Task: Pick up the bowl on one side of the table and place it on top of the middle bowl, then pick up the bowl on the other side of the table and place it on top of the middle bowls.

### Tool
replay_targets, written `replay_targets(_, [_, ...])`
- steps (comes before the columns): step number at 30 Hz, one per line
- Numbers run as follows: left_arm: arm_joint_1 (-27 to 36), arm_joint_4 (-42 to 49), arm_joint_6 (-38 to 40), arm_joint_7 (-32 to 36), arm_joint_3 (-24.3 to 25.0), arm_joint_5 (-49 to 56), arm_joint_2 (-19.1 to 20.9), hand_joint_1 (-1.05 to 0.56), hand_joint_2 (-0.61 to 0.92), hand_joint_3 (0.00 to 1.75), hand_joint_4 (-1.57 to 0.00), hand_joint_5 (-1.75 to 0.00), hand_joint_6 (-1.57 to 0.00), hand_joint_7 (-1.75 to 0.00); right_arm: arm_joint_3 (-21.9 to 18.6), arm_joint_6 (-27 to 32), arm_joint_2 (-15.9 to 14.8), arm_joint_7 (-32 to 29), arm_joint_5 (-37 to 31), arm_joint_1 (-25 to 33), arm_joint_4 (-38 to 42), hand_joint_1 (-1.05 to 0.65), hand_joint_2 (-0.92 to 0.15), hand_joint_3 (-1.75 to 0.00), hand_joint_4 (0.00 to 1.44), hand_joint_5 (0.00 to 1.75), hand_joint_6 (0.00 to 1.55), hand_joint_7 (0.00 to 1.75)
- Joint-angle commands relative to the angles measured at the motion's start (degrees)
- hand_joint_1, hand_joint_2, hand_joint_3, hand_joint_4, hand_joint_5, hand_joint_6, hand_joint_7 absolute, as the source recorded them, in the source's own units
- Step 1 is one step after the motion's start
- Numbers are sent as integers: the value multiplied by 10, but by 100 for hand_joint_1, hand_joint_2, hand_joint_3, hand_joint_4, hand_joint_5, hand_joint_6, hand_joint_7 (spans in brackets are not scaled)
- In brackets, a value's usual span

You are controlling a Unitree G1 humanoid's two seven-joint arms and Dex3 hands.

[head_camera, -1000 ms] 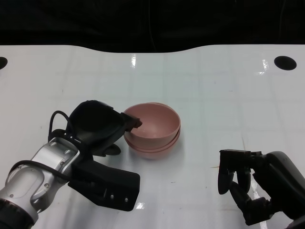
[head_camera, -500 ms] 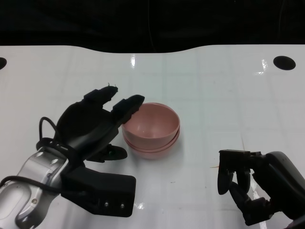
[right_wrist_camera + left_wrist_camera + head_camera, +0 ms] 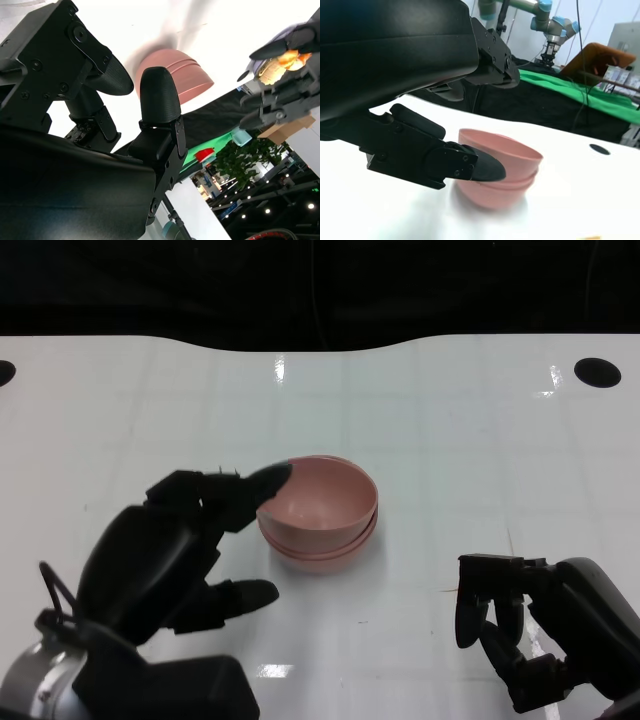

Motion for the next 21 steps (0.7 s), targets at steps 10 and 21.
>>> replay_targets(10, [138,-103,-11,-12,64,-107,-50,-32,92,26,-22,-160,-18,-128,-3,-8,-1,-5,0,-2,11,-7,-16,-164,95,175,79,157])
replay_targets(21, [171,-79,-35,-43,89,-234,-86,-3,43,127,-83,-142,-81,-113,-2,-8,1,-5,1,-3,17,-9,-16,-163,94,175,80,156])
